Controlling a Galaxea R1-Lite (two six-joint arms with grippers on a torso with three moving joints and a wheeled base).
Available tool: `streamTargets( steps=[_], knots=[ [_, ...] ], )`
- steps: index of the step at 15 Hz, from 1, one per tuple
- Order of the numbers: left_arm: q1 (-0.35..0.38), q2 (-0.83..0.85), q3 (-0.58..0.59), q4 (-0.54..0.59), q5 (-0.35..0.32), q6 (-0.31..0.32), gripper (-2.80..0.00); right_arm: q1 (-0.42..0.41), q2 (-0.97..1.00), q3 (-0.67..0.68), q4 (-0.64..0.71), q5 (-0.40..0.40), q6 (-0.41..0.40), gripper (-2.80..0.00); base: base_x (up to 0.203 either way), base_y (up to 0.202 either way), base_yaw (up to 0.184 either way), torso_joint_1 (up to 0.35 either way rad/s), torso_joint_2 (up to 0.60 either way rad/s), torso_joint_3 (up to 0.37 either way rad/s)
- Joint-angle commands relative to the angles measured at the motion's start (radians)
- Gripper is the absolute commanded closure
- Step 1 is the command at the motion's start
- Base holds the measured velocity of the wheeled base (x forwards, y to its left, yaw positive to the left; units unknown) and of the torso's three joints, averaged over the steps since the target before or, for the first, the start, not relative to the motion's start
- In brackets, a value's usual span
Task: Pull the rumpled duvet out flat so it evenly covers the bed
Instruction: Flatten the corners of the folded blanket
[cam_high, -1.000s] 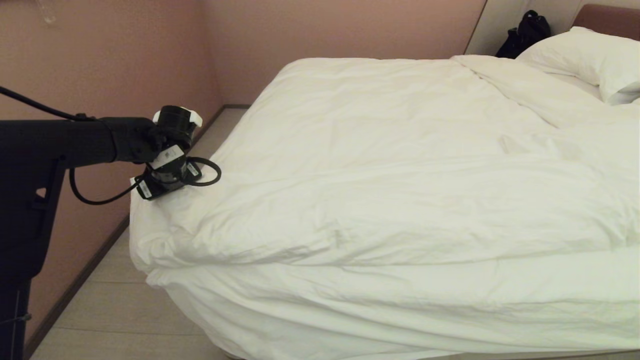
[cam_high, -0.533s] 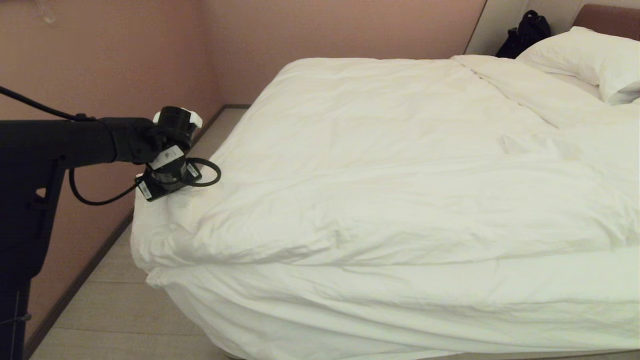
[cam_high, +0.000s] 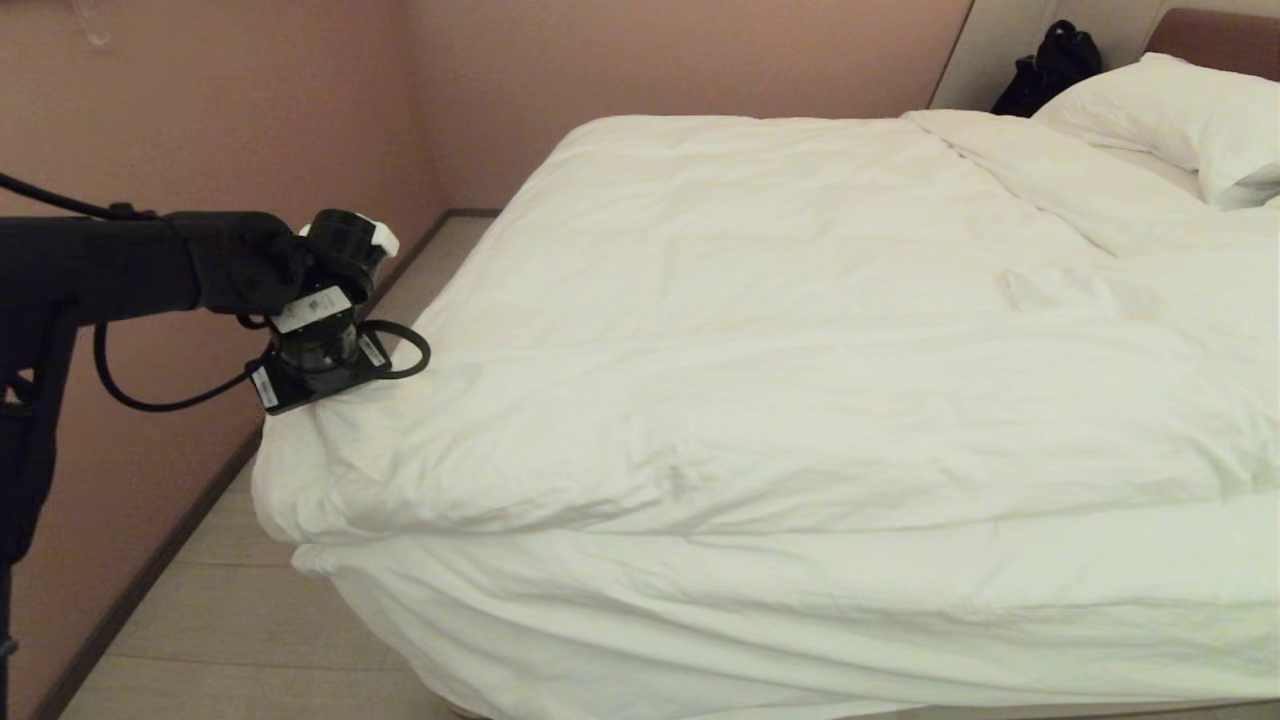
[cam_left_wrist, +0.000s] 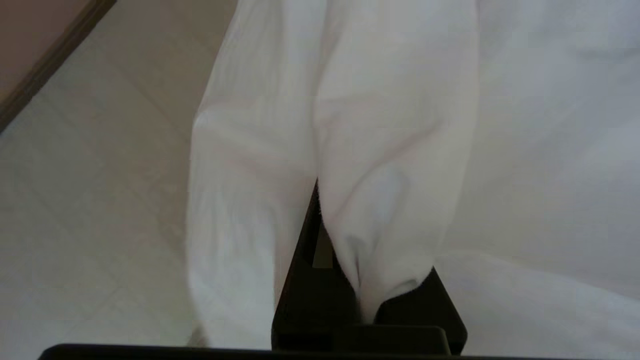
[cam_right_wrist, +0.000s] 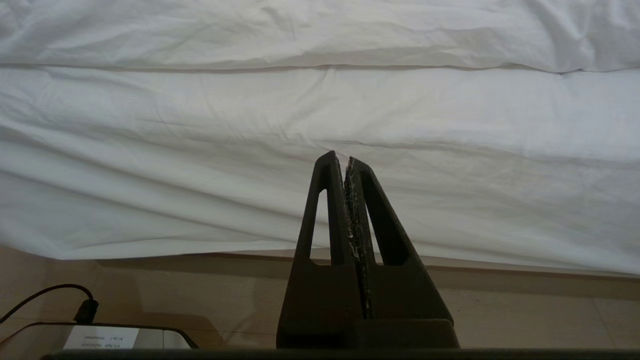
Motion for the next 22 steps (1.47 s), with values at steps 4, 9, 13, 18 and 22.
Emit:
streamTargets(
  steps=[4, 9, 13, 18, 22],
  knots=[
    [-0.005, -0.150, 0.205, 0.013, 0.006, 0.008, 0.00, 0.000, 0.001, 0.000, 0.000, 0.001, -0.001, 0.00, 0.000, 0.000, 0.000, 0.000, 0.00, 0.000],
    [-0.035, -0.250, 0.407, -0.002, 0.003, 0.005, 0.00, 0.000, 0.001, 0.000, 0.000, 0.001, -0.001, 0.00, 0.000, 0.000, 0.000, 0.000, 0.00, 0.000],
    [-0.066, -0.308, 0.558, -0.082, -0.009, 0.002, 0.00, -0.001, 0.001, 0.000, 0.000, 0.001, -0.001, 0.00, 0.000, 0.000, 0.000, 0.000, 0.00, 0.000],
    [-0.071, -0.371, 0.726, -0.138, -0.061, 0.002, 0.00, 0.000, 0.001, 0.000, 0.000, 0.001, -0.001, 0.00, 0.000, 0.000, 0.000, 0.000, 0.00, 0.000],
    [-0.064, -0.353, 0.812, -0.236, -0.071, -0.001, 0.00, 0.001, 0.001, 0.000, 0.000, 0.001, -0.001, 0.00, 0.000, 0.000, 0.000, 0.000, 0.00, 0.000]
  ],
)
